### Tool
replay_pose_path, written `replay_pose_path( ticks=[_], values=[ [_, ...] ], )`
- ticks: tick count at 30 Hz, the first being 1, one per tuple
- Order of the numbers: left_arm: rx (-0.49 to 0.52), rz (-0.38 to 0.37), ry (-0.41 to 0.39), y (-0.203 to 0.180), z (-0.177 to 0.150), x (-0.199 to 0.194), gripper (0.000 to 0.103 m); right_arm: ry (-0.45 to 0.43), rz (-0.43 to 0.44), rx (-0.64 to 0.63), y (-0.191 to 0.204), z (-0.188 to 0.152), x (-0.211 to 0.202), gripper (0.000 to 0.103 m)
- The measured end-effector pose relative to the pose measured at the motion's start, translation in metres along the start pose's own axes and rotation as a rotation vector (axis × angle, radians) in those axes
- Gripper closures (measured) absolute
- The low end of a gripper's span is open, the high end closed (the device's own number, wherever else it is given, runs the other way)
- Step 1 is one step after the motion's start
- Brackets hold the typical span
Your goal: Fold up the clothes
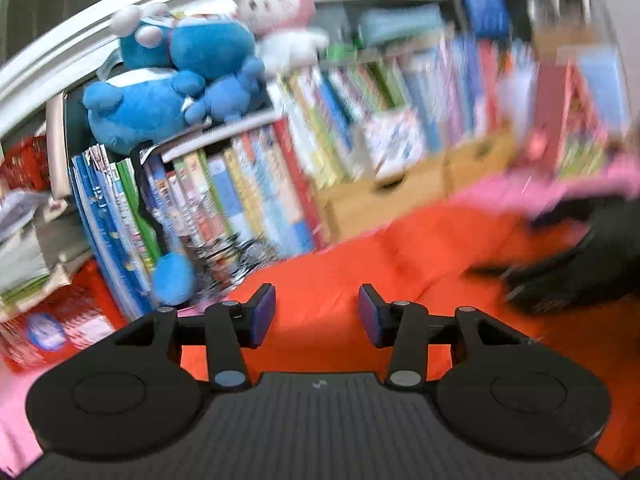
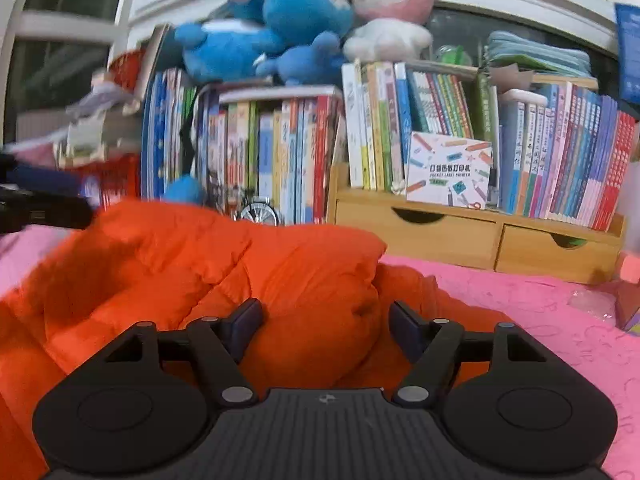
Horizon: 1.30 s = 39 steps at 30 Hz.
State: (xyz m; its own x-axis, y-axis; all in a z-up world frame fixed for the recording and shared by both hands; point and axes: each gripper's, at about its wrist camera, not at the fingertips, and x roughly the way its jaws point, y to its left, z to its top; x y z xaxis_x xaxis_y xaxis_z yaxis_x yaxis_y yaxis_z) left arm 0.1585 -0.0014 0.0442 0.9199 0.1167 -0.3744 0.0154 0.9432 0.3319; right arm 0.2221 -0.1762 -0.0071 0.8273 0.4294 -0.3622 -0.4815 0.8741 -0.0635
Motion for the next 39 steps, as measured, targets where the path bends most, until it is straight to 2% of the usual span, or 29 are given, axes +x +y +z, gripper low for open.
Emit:
replay_pose_path(
  ticks=[2,5,8,9,10,12,14,15,16,18,20,23,26,30,39],
  values=[
    [-0.016,0.019,0.093,0.001,-0.017,0.023,0.057,0.014,-0.041,0.011,-0.003,-0.002,-0.002,0.027],
    [-0.098,0.022,0.121,0.016,-0.037,0.033,0.053,0.034,-0.104,0.027,-0.008,-0.004,-0.005,0.012],
    [-0.160,0.028,0.108,0.027,-0.038,0.018,0.053,0.055,-0.166,0.043,-0.012,-0.007,-0.009,0.009],
    [-0.198,0.019,0.076,0.032,-0.034,0.010,0.054,0.051,-0.191,0.049,-0.013,-0.007,-0.011,0.009],
    [-0.236,0.010,0.045,0.037,-0.029,0.001,0.055,-0.025,-0.237,0.057,-0.011,-0.006,-0.024,0.009],
    [-0.306,0.004,-0.029,0.043,-0.015,-0.003,0.051,-0.236,-0.272,0.102,-0.008,-0.003,-0.054,0.004],
    [-0.370,0.006,-0.087,0.045,-0.001,0.001,0.044,-0.384,-0.133,0.268,-0.017,0.006,-0.074,0.000],
    [-0.394,0.026,-0.084,0.041,0.003,0.007,0.042,-0.451,-0.056,0.354,-0.023,0.010,-0.082,0.000],
    [-0.417,0.045,-0.081,0.036,0.007,0.014,0.042,-0.475,0.048,0.453,-0.030,0.013,-0.081,0.000],
    [-0.452,0.068,-0.040,0.030,0.003,0.026,0.042,-0.451,0.158,0.558,-0.033,0.018,-0.066,0.000],
    [-0.478,0.091,0.018,0.023,-0.006,0.035,0.042,-0.342,0.069,0.451,-0.016,0.023,-0.046,0.001],
    [-0.447,0.126,0.087,0.016,-0.026,0.048,0.036,-0.139,-0.098,0.065,0.025,0.013,-0.015,0.001],
    [-0.461,0.099,0.118,0.018,-0.038,0.055,0.031,0.073,-0.149,-0.136,0.050,-0.007,0.017,0.000],
    [-0.470,0.084,0.156,0.020,-0.041,0.059,0.022,0.157,-0.114,-0.089,0.042,-0.006,0.032,0.000],
    [-0.461,0.073,0.203,0.019,-0.042,0.067,0.013,0.222,-0.073,-0.018,0.028,-0.003,0.038,0.000]
  ],
)
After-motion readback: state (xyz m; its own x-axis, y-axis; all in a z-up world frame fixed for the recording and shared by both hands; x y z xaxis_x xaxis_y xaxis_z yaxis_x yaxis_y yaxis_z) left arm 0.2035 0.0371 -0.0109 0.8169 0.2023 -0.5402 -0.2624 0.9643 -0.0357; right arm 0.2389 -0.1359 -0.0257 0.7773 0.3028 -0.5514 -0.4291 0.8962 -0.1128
